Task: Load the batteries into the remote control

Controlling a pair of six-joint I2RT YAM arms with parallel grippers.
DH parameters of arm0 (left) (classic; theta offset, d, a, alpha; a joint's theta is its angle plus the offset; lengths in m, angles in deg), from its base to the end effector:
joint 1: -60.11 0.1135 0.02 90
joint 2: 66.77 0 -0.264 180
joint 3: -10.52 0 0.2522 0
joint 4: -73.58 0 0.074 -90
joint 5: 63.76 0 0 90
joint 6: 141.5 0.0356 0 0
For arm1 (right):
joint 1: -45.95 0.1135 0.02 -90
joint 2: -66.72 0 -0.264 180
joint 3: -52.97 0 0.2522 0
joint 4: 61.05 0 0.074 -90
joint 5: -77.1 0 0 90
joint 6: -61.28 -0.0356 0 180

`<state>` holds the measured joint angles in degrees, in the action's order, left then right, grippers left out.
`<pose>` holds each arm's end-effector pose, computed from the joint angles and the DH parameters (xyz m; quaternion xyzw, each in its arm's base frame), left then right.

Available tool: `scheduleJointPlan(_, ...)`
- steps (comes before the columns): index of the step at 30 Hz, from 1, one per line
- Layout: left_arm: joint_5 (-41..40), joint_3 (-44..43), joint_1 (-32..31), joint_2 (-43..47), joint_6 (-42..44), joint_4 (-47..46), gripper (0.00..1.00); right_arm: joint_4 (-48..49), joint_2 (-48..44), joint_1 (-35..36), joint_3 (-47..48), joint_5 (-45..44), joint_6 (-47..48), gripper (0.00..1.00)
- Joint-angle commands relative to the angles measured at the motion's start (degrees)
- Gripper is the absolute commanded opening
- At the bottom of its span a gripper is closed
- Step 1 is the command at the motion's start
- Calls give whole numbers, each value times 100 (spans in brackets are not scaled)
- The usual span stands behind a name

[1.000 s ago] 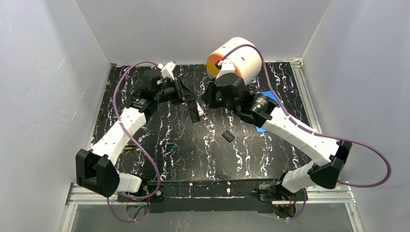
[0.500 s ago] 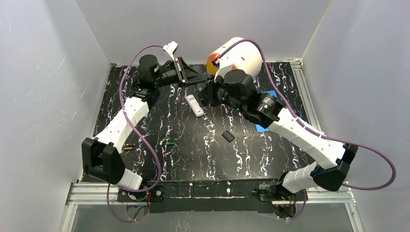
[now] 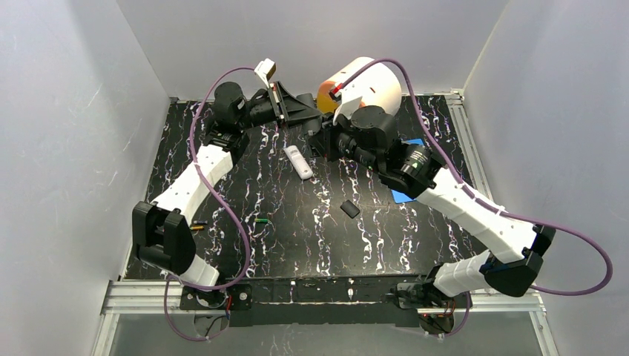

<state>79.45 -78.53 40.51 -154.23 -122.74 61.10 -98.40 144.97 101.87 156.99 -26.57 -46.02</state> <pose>0.3229 -0.1452 0.4074 0.0783 0.6489 -0.6955 0.2985 0.1749 0.2435 0.4598 -0.1834 0.7509 0.3003 0.5588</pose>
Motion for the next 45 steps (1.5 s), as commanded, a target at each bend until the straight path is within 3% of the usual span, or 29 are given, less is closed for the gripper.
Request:
scheduleJointPlan(1,123,-269,15,10,-348,-494,0,212,-131,-28,39,-26,118,17)
scheduleJointPlan(6,42,-312,17,-57,-624,-687,0,296,-214,-24,-114,-113,-5,28)
scheduleJointPlan(16,-18,-294,12,-86,-787,-717,0,388,-249,-29,-127,-346,-154,31)
scheduleJointPlan(21,-21,-245,10,-43,-795,-720,0,414,-288,-30,-130,-554,-217,44)
scheduleJointPlan(31,-50,-225,16,-8,-843,-741,0,644,-387,-31,-149,-700,-283,46)
scheduleJointPlan(40,-342,-235,12,-3,-841,-912,0,1286,-536,-45,-154,-306,-1060,72)
scheduleJointPlan(45,-491,-291,17,-5,-840,-991,0,1940,-923,-44,-668,-694,-1852,88)
